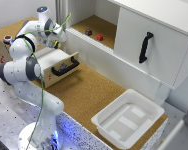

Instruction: Put the grasped yellow block inside the left cabinet

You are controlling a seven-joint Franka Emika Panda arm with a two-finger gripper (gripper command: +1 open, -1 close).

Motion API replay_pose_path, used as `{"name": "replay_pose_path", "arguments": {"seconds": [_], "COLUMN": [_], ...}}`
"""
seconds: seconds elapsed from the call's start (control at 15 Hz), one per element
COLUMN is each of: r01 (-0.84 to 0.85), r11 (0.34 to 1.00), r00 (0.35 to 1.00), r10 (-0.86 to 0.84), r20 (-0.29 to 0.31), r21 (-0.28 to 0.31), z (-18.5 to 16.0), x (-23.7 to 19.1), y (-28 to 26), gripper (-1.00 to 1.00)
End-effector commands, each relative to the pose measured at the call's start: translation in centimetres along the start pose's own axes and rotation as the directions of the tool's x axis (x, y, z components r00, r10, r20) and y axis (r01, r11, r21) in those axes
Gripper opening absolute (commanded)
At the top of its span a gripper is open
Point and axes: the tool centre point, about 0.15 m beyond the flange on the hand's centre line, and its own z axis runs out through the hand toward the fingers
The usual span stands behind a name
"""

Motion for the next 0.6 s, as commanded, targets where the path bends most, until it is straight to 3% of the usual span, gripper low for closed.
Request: {"name": "replay_pose_path", "arguments": {"seconds": [0.0,0.53], "r01": [0.025,0.093], "r11": [1.0,0.996], "r00": [0.999,0.994], "r10": [-0.024,-0.094], "r20": [0.046,0.051], "r21": [-0.018,0.013], "z": [3.7,10.7], "x": [11.3,18.3], "y": [0.3,-0.3], "gripper": [-1.0,-1.0]}}
